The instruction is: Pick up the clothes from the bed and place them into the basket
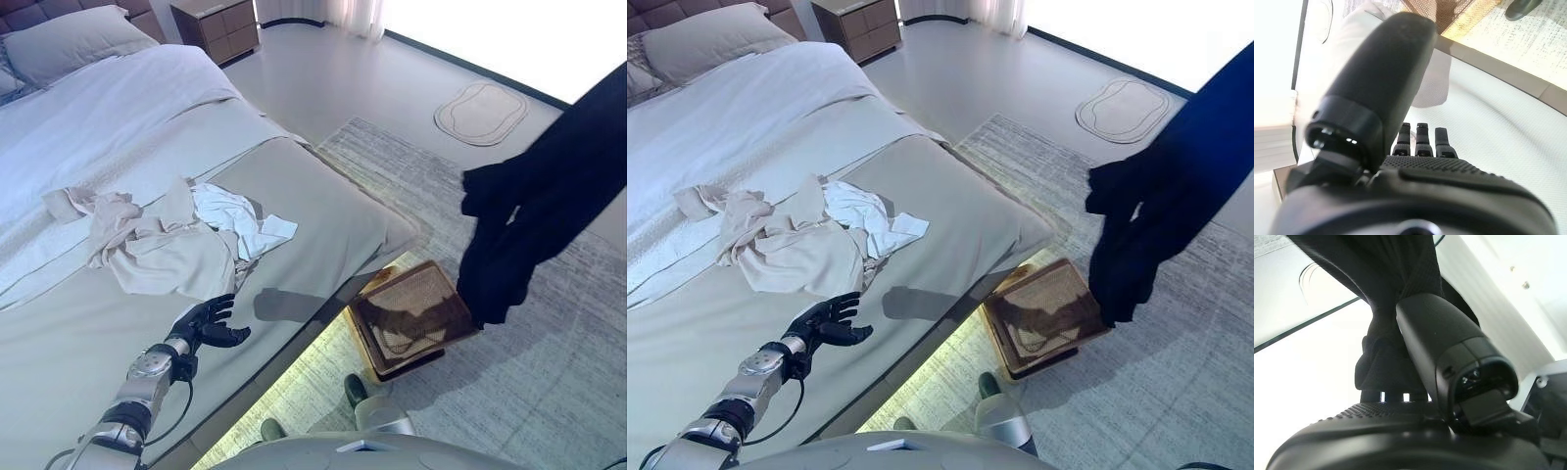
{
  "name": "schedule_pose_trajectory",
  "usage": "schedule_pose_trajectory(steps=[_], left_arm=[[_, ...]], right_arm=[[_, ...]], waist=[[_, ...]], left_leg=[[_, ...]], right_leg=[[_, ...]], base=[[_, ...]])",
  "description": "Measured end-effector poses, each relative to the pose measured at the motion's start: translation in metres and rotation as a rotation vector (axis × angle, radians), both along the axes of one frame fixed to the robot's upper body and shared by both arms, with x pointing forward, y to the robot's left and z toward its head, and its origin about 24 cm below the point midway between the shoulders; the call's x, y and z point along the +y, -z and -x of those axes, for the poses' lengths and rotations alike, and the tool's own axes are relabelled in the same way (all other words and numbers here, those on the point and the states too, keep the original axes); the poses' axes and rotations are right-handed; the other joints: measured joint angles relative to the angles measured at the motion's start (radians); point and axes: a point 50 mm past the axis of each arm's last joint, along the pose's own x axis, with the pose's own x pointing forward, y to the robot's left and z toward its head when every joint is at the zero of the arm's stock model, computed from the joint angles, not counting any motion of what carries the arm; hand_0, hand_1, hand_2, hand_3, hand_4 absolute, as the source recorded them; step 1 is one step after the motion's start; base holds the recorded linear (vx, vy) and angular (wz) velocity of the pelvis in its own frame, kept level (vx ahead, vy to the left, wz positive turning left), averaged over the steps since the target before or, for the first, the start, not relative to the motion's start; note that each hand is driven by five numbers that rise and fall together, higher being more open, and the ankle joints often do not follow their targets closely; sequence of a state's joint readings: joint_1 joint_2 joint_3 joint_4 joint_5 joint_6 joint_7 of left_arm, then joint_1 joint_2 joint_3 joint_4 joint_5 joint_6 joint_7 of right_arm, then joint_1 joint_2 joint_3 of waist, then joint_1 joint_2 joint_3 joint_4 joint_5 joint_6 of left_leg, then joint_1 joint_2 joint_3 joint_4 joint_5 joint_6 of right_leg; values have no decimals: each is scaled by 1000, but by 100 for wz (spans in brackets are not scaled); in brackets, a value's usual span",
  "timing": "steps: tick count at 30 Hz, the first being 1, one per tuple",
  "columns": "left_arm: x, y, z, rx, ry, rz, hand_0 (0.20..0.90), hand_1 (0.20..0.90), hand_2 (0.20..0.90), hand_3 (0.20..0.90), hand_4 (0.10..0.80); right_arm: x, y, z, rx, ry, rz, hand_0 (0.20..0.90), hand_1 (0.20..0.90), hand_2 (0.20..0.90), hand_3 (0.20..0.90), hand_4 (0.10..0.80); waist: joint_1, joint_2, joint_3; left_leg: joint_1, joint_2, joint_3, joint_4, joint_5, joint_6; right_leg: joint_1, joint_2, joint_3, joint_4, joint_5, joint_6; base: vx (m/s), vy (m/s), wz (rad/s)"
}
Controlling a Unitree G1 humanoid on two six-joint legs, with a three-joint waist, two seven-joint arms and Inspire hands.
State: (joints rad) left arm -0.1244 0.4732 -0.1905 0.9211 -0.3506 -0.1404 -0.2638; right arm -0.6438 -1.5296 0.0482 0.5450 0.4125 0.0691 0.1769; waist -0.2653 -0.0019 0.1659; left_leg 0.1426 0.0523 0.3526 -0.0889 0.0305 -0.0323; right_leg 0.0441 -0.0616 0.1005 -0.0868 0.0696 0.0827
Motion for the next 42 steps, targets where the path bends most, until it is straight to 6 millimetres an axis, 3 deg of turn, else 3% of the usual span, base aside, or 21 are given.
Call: schedule_pose_trajectory(steps=[5,9,13,17,21,23,30,42], left_arm=[[0,0,0,1,-3,1,900,900,900,900,800],[1,-1,-1,-2,-5,4,900,900,900,900,800],[2,-1,-1,-4,-15,7,900,900,900,900,800],[6,-3,-1,-15,-49,8,900,900,900,900,800],[10,-4,-1,-28,-91,4,900,900,900,900,800],[13,-3,2,-25,-114,-1,900,900,900,900,800],[13,0,8,-13,-132,1,900,900,900,900,800],[3,5,7,8,-107,9,900,900,900,900,800]], right_arm=[[6,11,-9,14,-44,-28,300,300,300,200,100],[5,41,-14,82,-90,-102,300,300,300,200,100],[4,113,-15,295,-114,-186,300,300,300,200,100],[16,192,-3,509,-138,-272,300,300,300,200,100],[29,251,22,601,-138,-395,300,300,300,200,100],[36,271,35,644,-140,-439,300,300,300,200,100],[39,292,51,734,-132,-501,300,300,300,200,100],[51,328,51,828,-150,-613,300,300,300,200,100]], waist=[[-3,-5,1],[-3,-15,0],[-2,-31,-1],[-7,-34,-1],[-15,-33,-1],[-24,-33,-1],[-56,-33,-1],[-28,-32,-1]], left_leg=[[-1,0,0,0,0,0],[-1,1,-1,0,0,0],[-1,1,-2,0,0,0],[-1,2,-1,0,0,0],[-3,2,-3,0,0,0],[-3,2,-2,0,0,0],[-3,3,-1,-3,0,0],[4,10,-22,0,6,-6]], right_leg=[[0,0,-1,0,0,0],[-1,1,-2,0,0,0],[-1,1,-2,0,0,0],[0,1,-2,-1,0,0],[-1,1,-4,-3,0,0],[-1,1,-4,-3,-1,0],[-1,0,-4,-3,-1,1],[17,4,-29,-4,-1,0]], base=[[-14,1,1],[0,0,0],[0,0,0],[-22,-3,0],[-41,7,1],[-40,8,-1],[-10,0,0],[0,-5,4]])
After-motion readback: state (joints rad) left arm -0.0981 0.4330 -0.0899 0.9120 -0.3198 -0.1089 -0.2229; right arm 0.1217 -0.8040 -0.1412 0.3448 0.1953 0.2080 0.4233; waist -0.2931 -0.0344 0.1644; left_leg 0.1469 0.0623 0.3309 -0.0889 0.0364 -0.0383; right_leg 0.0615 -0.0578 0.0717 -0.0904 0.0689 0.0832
